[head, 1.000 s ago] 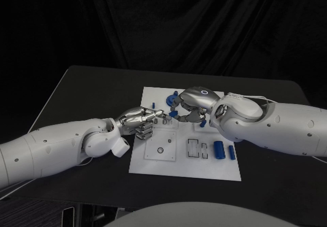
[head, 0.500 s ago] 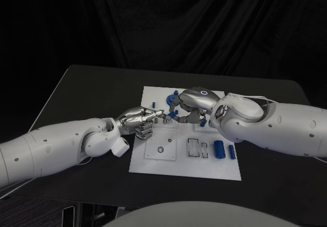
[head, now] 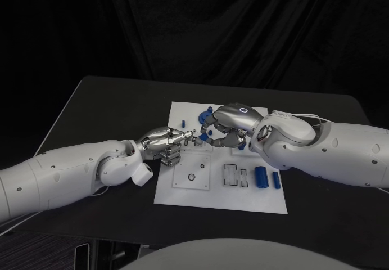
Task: Assemble the parts on the task board
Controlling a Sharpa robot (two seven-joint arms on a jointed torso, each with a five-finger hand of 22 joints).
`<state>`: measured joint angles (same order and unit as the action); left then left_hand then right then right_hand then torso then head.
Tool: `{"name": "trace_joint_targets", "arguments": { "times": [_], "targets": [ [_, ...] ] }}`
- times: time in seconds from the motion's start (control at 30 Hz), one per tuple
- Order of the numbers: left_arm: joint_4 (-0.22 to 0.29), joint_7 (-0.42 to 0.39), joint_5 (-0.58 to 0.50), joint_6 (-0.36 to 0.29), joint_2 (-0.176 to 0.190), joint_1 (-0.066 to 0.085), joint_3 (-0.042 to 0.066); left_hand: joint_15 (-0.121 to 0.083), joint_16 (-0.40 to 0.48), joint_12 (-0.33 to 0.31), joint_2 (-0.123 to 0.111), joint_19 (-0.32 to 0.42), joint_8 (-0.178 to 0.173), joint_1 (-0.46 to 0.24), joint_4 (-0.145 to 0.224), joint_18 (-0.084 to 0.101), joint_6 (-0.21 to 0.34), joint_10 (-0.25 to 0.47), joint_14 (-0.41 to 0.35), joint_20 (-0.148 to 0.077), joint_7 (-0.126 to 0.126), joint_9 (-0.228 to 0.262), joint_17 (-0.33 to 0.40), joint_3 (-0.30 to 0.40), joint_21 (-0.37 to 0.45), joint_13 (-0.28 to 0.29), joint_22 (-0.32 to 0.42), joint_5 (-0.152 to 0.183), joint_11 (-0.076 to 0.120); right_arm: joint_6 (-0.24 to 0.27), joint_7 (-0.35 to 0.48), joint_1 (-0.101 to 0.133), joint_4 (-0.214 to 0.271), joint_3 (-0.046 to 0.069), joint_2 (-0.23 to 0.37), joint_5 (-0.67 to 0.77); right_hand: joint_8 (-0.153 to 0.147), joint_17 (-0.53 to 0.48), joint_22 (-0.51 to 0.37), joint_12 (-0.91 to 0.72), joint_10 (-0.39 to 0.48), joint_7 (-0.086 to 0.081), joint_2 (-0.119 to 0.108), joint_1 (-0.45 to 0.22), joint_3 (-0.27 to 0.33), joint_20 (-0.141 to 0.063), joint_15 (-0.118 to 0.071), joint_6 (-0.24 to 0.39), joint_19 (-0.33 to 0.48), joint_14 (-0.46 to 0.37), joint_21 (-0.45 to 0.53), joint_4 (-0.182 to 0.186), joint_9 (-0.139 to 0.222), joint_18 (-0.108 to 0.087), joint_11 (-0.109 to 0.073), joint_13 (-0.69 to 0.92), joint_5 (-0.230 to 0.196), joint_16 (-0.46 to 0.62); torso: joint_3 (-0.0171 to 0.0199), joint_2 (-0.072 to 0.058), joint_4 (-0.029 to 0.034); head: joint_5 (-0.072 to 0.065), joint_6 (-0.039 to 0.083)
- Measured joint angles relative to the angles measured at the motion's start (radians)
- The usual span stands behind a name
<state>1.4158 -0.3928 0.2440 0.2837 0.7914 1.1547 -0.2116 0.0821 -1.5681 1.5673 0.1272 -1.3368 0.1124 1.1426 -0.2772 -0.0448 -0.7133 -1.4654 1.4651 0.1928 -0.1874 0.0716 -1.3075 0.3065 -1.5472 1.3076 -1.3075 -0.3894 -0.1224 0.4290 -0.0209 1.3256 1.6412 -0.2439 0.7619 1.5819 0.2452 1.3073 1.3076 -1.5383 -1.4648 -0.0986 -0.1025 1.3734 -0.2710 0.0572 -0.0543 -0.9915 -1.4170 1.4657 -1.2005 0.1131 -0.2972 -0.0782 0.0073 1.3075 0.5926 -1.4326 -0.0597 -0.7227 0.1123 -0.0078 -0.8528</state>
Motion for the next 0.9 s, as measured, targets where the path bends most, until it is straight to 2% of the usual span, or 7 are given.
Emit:
{"name": "trace_joint_targets", "arguments": {
  "times": [0.23,0.3,0.57,0.67,0.73,0.9],
  "targets": [
    [-0.001,0.004,0.001,0.0,0.003,-0.004,0.0,0.0,0.0,0.0,0.0,0.004,0.001,0.0,0.001,0.0,-0.007,0.0,0.0,-0.004,0.0,0.001,0.0,-0.001,0.0,0.0,0.0,0.0,0.0,0.012,0.007,0.0,0.004,0.0,0.002,0.0,0.0,0.0,0.0,0.0,0.0,0.0,0.0,0.0,0.0,0.0,0.0,0.0,0.0,0.0,0.0,0.0,0.0,0.0,0.0,0.0,0.0,0.0,0.0001,0.0,0.0,0.001,-0.003],
    [-0.002,0.006,0.001,0.001,0.003,-0.005,0.0,0.0,0.0,0.0,0.004,0.008,0.001,0.015,0.004,0.0,-0.007,-0.004,0.0,-0.006,0.0,0.001,0.0,-0.004,0.004,0.0,0.0,-0.025,0.004,0.015,0.009,0.0,0.006,0.0,0.003,0.0,0.0,0.0,0.0,0.0,0.0,0.0,0.0,0.0,0.0,0.0,0.0,0.0,0.0,0.0,0.0,0.0,0.0,0.0,0.0,0.0,0.0,0.0,0.0002,0.0,0.0001,0.001,-0.004],
    [-0.005,0.01,0.002,0.001,0.003,-0.007,0.0,0.0,0.0,0.0,0.004,0.013,0.001,0.015,0.004,0.0,-0.007,-0.004,0.0,-0.006,0.0,0.001,0.0,-0.004,0.004,0.0,0.0,-0.025,0.004,0.02,0.015,0.0,0.011,0.0,0.003,0.0,0.0,0.0,0.0,0.0,0.0,0.0,-0.003,-0.003,0.0,0.0,0.0,0.0,0.0,0.0,0.005,0.0,0.0,0.0,0.0,0.0,-0.001,0.0,0.0002,0.0,0.0001,0.003,-0.007],
    [-0.005,0.011,0.002,0.001,0.003,-0.008,0.0,-0.002,0.0,0.0,0.004,0.014,-0.007,0.015,0.004,0.0,0.026,0.0,0.002,-0.007,0.007,-0.003,0.0,-0.004,0.004,0.0,0.0,-0.025,0.008,0.02,0.016,0.0,0.011,0.0,0.002,0.0,0.0,0.0,0.0,0.0,0.0,0.0,-0.003,-0.003,0.0,0.0,0.0,0.0,0.0,0.0,0.005,0.0,0.0,0.0,0.0,0.0,-0.001,0.005,0.0002,0.0,0.0001,0.003,-0.007],
    [-0.005,0.011,0.002,0.001,0.003,-0.008,0.0,-0.004,0.0,0.0,0.004,0.014,-0.008,0.015,0.004,0.0,0.026,0.0,0.004,-0.007,0.007,-0.004,0.0,-0.004,0.004,0.0,0.0,-0.025,0.008,0.02,0.016,0.0,0.012,0.0,0.002,0.0,0.0,0.0,0.0,0.0,0.0,0.0,-0.003,-0.003,0.0,0.0,0.0,0.0,0.0,0.0,0.008,0.0,0.0,0.0,0.0,0.0,-0.001,0.005,0.0002,0.0,0.0001,0.003,-0.007],
    [-0.005,0.009,0.002,0.0,0.004,-0.008,0.0,-0.007,0.0,0.0,0.01,0.014,0.009,0.02,0.004,0.0,-0.023,0.0,0.0,-0.007,0.006,0.006,0.0,-0.013,0.004,0.0,0.0,-0.032,0.008,0.015,0.016,0.0,0.01,0.0,0.002,0.0,0.006,0.0,0.0,0.004,0.0,0.002,-0.006,-0.005,0.0,0.002,0.0,0.002,0.002,0.0,0.016,0.0,0.0,0.0,0.0,0.0,-0.001,0.008,0.0002,0.0,0.0,0.003,-0.006]
  ]
}}
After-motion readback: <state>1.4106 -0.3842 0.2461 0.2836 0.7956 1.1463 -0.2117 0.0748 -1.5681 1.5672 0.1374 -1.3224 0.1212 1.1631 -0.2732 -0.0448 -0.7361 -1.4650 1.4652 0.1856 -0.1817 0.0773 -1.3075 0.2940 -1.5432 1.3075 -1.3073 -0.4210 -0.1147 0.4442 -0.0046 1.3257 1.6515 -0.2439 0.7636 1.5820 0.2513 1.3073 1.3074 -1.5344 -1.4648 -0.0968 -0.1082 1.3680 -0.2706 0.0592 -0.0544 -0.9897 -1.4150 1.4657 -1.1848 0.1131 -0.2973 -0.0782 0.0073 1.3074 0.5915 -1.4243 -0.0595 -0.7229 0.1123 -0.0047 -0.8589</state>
